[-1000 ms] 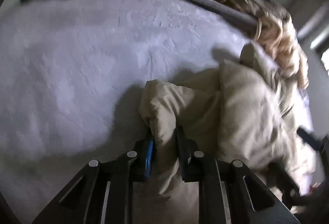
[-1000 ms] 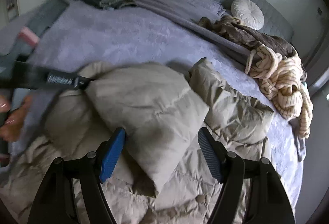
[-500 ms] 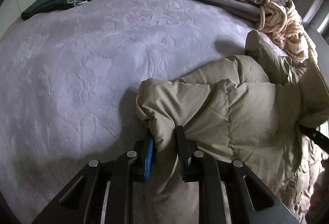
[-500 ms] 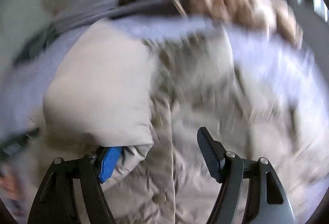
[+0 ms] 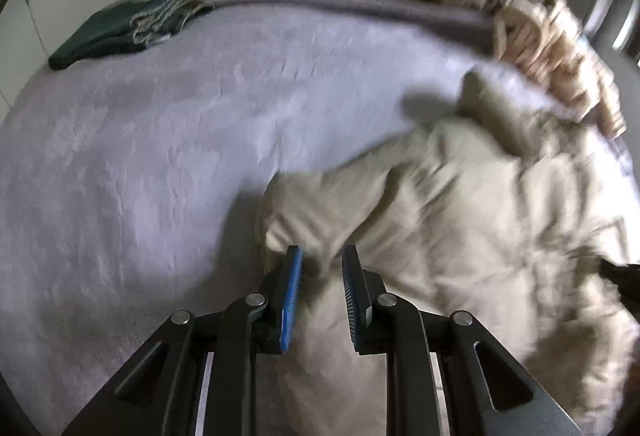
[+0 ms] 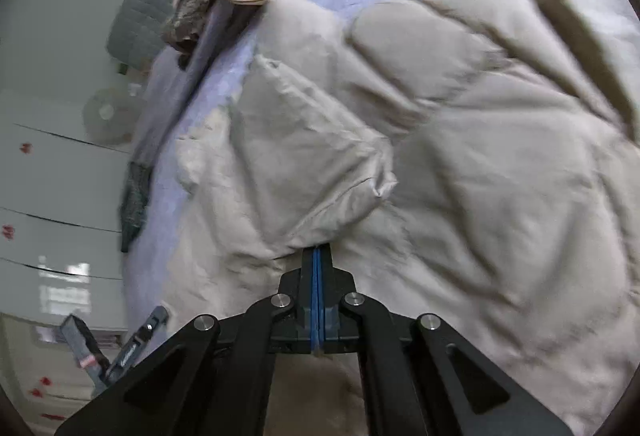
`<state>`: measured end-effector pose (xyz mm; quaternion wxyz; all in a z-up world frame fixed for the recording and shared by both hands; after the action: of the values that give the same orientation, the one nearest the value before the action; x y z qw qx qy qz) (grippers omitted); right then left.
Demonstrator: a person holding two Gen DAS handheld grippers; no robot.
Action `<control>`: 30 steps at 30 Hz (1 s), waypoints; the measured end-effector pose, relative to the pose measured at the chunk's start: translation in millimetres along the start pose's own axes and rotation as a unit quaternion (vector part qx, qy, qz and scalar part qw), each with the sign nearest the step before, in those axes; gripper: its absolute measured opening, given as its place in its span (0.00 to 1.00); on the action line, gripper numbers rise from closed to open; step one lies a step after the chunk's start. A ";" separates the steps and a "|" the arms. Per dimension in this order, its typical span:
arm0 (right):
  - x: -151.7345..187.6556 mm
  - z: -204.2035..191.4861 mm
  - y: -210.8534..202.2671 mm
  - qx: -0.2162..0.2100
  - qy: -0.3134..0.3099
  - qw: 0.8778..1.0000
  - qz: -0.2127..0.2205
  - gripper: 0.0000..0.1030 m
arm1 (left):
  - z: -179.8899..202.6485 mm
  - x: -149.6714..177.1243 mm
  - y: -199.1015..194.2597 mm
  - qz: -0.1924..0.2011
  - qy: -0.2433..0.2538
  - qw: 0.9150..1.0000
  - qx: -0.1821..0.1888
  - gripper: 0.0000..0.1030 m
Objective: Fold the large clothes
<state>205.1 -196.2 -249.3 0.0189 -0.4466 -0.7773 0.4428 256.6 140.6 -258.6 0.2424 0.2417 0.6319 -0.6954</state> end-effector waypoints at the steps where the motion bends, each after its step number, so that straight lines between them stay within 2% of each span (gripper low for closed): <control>1: 2.2 5.3 -8.8 -0.014 0.006 1.000 -0.007 0.01 | -0.5 2.1 1.3 -0.002 -0.009 1.000 0.003 0.22; 3: -3.9 11.4 -17.3 -0.023 0.008 1.000 -0.016 0.03 | -3.6 -0.1 -2.9 0.006 -0.028 1.000 0.010 0.22; 4: -9.4 16.5 -22.2 -0.021 0.011 1.000 -0.015 0.21 | -5.4 -2.4 -5.3 0.008 -0.036 0.999 0.011 0.22; 5: -13.9 20.1 -24.6 -0.023 0.017 1.000 -0.011 0.54 | -6.6 -4.1 -7.1 0.009 -0.040 0.999 0.012 0.22; 6: -20.5 23.9 -27.3 -0.032 0.032 0.999 -0.002 0.64 | -7.9 -7.9 -9.6 0.012 -0.044 0.999 0.013 0.22; 7: -27.4 27.4 -29.5 -0.046 0.052 0.998 0.006 0.69 | -8.8 -11.7 -12.0 0.016 -0.045 0.999 0.015 0.22; 9: -37.4 34.2 -26.3 -0.074 0.093 0.993 0.007 0.69 | -9.2 -16.6 -15.1 0.024 -0.047 0.998 0.017 0.22; 11: -39.5 37.2 -14.1 -0.072 0.105 0.992 -0.006 0.67 | -9.2 -18.7 -15.9 0.024 -0.052 0.998 0.020 0.22; 12: -37.0 35.7 -7.6 -0.066 0.105 0.992 -0.015 0.62 | -9.2 -18.2 -14.3 0.021 -0.054 0.998 0.018 0.22; 13: -35.3 35.0 -3.7 -0.063 0.103 0.992 -0.023 0.30 | -9.0 -16.4 -11.0 0.015 -0.054 0.998 0.015 0.22; 14: -34.1 31.5 -3.9 -0.056 0.091 0.994 -0.034 0.07 | -7.9 -13.0 -7.1 0.010 -0.051 0.999 0.012 0.22; 17: -29.5 21.0 -25.0 -0.043 0.043 0.998 -0.014 0.07 | -2.6 1.4 8.1 -0.005 -0.026 1.000 0.000 0.22; 20: -19.2 32.9 -41.2 0.010 0.002 1.000 -0.012 0.07 | 4.3 13.8 22.6 -0.007 -0.013 1.000 0.002 0.22; 22: -2.9 52.5 -36.6 0.040 -0.001 0.999 -0.025 0.06 | 7.8 15.9 26.6 -0.004 -0.007 1.000 -0.004 0.22; 24: 3.7 63.2 -38.8 0.026 0.016 0.999 -0.023 0.06 | 9.8 16.4 26.9 -0.004 -0.001 1.000 -0.008 0.22; 27: 6.9 68.2 -54.3 0.033 0.013 0.999 -0.018 0.06 | 8.4 14.7 22.2 -0.008 0.007 1.000 -0.009 0.22; 30: 5.2 71.5 -71.5 0.069 -0.016 0.997 -0.011 0.06 | 3.8 12.1 13.1 -0.008 0.007 1.000 -0.019 0.22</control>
<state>123.2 -255.4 -244.2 0.0421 -0.4289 -0.7499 0.5020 255.7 135.3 -276.0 0.2367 0.2368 0.6485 -0.6836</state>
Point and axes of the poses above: each gripper's, at about its wrist camera, not at the fingertips, and y roughly the way its jaws point, z to its right, x to its underside, the point moved 6 cm from there along y, roughly the way its jaws point, and after that the axes turned 14 degrees about z, right-handed, at the moved point
